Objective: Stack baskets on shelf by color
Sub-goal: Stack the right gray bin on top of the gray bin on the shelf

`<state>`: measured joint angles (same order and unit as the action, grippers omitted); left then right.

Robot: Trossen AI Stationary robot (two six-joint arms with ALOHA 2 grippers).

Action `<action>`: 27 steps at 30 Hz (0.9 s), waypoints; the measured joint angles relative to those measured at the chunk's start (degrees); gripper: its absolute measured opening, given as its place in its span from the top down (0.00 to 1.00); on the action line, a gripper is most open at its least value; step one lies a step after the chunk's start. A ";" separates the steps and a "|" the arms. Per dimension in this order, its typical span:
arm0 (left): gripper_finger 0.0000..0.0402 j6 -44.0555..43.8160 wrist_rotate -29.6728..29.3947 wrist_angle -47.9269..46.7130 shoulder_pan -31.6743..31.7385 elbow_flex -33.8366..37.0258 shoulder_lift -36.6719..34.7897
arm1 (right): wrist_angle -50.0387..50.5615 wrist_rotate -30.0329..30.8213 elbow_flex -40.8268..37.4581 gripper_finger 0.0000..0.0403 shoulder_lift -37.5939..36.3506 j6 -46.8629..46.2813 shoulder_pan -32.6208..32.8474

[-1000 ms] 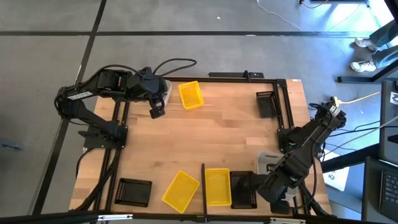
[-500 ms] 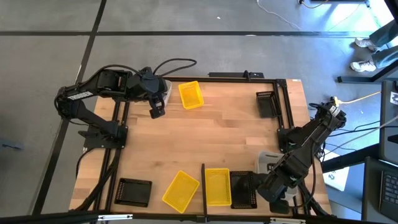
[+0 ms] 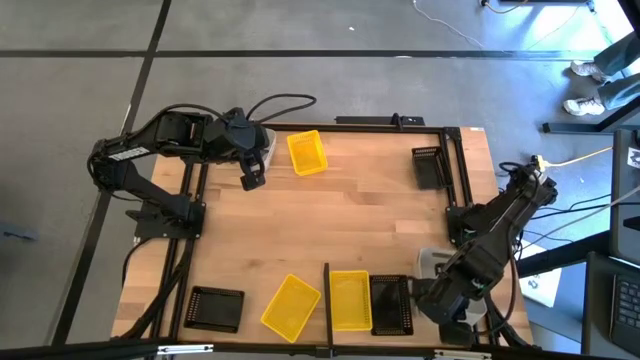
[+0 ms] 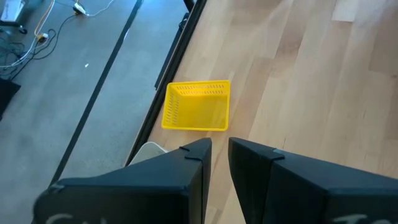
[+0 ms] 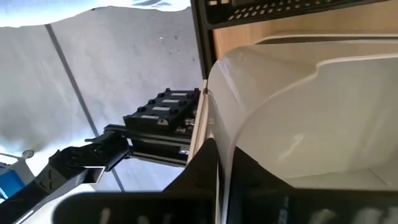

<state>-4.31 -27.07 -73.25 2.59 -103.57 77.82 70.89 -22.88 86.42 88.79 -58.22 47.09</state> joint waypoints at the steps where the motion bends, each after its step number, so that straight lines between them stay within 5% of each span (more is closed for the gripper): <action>1: 0.88 -0.01 0.00 0.00 0.00 0.00 0.00 | 1.04 0.25 0.59 1.00 0.00 0.00 0.00; 11: 0.88 0.00 0.00 0.00 0.00 0.00 0.00 | 5.10 4.20 0.02 1.00 -0.07 0.19 0.00; 27: 0.88 -0.01 2.60 0.02 0.00 0.00 0.00 | -2.27 7.55 -8.92 1.00 0.00 0.02 0.00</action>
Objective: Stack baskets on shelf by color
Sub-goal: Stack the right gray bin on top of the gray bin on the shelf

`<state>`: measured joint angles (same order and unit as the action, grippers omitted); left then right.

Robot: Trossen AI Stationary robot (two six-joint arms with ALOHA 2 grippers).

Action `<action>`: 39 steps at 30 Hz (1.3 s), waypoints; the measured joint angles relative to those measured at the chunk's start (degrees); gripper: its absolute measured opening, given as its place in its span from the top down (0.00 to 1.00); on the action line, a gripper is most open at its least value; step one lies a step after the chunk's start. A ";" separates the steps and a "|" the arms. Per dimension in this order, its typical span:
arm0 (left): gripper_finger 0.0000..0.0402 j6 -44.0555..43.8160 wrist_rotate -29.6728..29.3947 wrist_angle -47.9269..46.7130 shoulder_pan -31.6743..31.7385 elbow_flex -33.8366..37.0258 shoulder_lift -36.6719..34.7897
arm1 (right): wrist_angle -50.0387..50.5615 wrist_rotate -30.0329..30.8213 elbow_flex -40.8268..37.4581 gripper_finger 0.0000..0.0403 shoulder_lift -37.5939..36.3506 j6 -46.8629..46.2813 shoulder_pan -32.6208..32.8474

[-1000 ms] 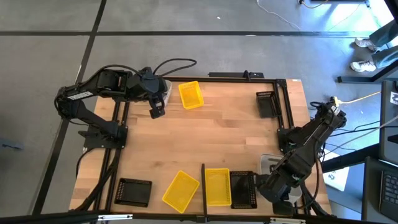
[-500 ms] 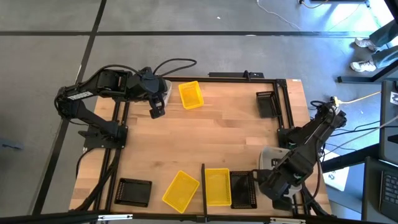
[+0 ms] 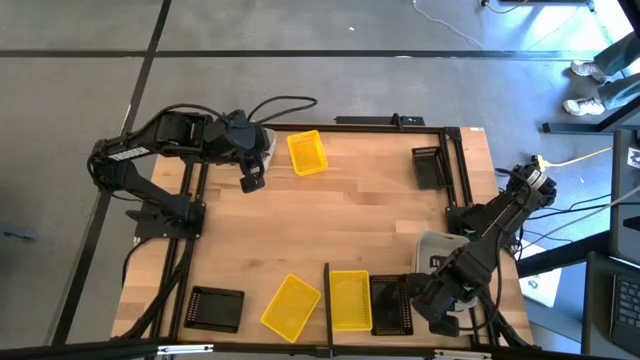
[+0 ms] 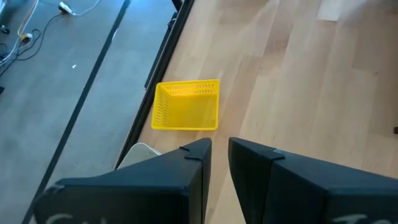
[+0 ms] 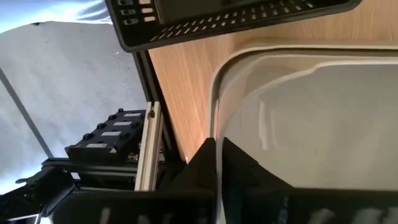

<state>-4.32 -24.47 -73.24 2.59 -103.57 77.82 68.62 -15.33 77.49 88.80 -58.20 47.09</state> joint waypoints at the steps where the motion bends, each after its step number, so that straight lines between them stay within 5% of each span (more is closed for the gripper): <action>1: 0.88 0.00 -0.02 0.00 0.00 0.00 0.01 | -0.06 0.00 -0.04 0.99 0.02 -0.18 0.00; 11: 0.88 0.00 -0.02 0.00 0.00 0.00 0.00 | -5.46 -5.11 0.17 0.87 0.02 -2.93 0.01; 22: 0.88 0.00 -0.04 -0.02 0.00 0.00 0.00 | -2.91 -8.22 3.47 0.86 -0.50 -2.62 0.02; 26: 0.88 0.00 -0.04 -0.01 0.00 0.00 0.00 | 3.09 -2.09 7.03 0.87 -0.55 -2.61 0.03; 32: 0.88 -0.07 -0.06 0.00 0.01 0.00 0.00 | 18.70 19.62 9.14 0.87 -0.61 -9.60 -1.33; 39: 0.88 -0.10 0.01 0.25 0.01 0.00 0.00 | 21.60 27.78 3.48 0.98 -2.87 -17.63 -7.58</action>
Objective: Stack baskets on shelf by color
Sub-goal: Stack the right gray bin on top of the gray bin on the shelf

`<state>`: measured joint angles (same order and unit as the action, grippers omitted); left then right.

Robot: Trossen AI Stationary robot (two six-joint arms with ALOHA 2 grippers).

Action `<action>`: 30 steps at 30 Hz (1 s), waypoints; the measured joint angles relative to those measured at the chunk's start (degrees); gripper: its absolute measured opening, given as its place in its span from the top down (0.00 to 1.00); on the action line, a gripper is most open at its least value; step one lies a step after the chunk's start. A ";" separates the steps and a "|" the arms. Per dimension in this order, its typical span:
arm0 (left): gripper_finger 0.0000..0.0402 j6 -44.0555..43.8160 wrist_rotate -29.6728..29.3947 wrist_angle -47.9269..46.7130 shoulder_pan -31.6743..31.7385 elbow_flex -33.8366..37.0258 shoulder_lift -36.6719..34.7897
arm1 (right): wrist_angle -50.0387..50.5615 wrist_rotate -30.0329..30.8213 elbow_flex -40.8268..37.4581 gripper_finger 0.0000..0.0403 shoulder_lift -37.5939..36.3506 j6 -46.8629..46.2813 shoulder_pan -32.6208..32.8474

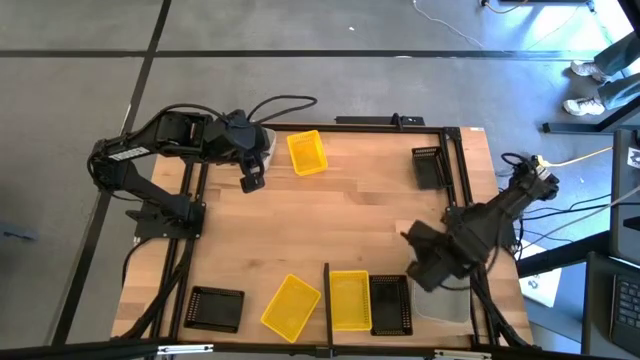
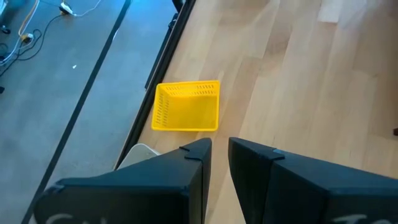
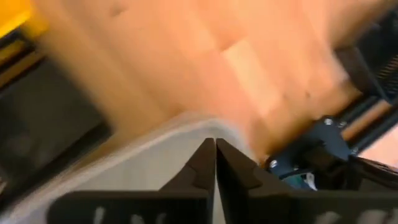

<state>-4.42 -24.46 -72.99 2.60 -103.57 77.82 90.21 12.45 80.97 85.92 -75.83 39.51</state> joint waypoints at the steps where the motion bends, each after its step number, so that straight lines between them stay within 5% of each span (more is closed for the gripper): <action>1: 0.88 0.02 0.19 0.03 0.00 0.00 0.00 | -0.35 0.15 -1.60 0.99 -0.34 -0.09 -1.09; 9: 0.88 -0.05 2.84 0.21 -0.01 0.00 0.00 | -0.31 -1.15 -12.12 0.99 -2.00 2.95 -8.16; 13: 0.88 -0.07 2.98 0.21 -0.01 0.00 0.00 | -1.65 -6.86 -15.57 1.00 -3.55 7.23 -10.32; 30: 0.88 -1.18 2.98 0.21 -0.01 0.00 0.00 | -8.17 -16.38 -14.10 1.00 -8.12 16.71 -10.28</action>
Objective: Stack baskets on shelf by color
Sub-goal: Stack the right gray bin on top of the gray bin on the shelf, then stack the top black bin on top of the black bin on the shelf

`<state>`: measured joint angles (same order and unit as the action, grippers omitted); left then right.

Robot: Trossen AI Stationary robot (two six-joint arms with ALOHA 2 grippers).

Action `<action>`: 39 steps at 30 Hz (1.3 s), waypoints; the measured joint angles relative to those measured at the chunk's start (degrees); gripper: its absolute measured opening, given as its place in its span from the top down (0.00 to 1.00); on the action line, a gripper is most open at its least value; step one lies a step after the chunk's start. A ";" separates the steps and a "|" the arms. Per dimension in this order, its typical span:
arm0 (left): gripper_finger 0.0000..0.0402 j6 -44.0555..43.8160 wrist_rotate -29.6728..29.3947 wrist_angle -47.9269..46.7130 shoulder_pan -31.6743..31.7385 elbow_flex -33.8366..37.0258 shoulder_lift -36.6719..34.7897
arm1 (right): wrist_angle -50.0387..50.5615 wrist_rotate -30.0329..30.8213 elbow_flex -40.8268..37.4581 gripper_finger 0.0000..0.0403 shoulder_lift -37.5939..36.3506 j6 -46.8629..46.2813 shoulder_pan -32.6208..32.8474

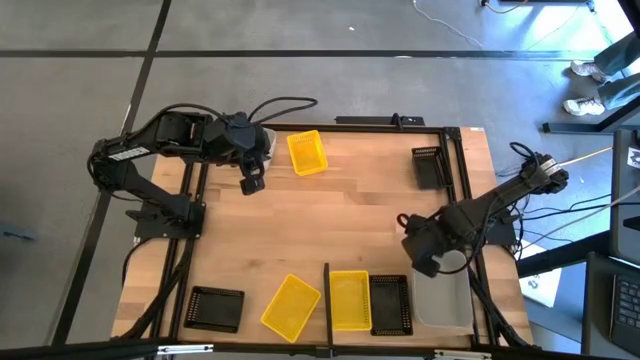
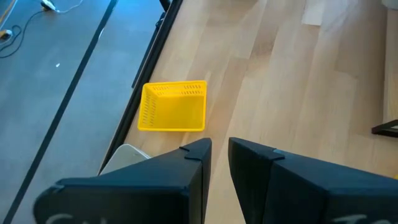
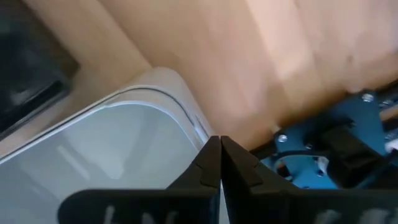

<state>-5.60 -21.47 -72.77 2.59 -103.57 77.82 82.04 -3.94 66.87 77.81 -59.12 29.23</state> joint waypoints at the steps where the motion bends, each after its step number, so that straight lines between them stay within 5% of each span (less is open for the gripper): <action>1: 0.88 -0.01 0.00 -0.02 0.00 0.00 0.00 | -0.72 -0.59 0.00 1.00 -0.01 0.82 0.07; 11: 0.88 -0.31 -0.02 -0.02 0.00 0.00 0.00 | -1.67 -0.75 1.22 1.00 -0.46 2.49 0.38; 28: 0.88 -11.63 2.30 -2.67 -2.29 0.00 0.00 | 7.95 35.12 21.06 1.00 -1.62 -1.10 -0.60; 39: 0.88 -16.52 2.29 -2.71 -4.93 0.00 0.00 | 7.97 37.41 14.62 1.00 -12.71 -1.26 -2.14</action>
<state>-22.12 -19.18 -75.48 -2.34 -103.57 77.82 90.01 33.47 81.49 65.10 -60.38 27.09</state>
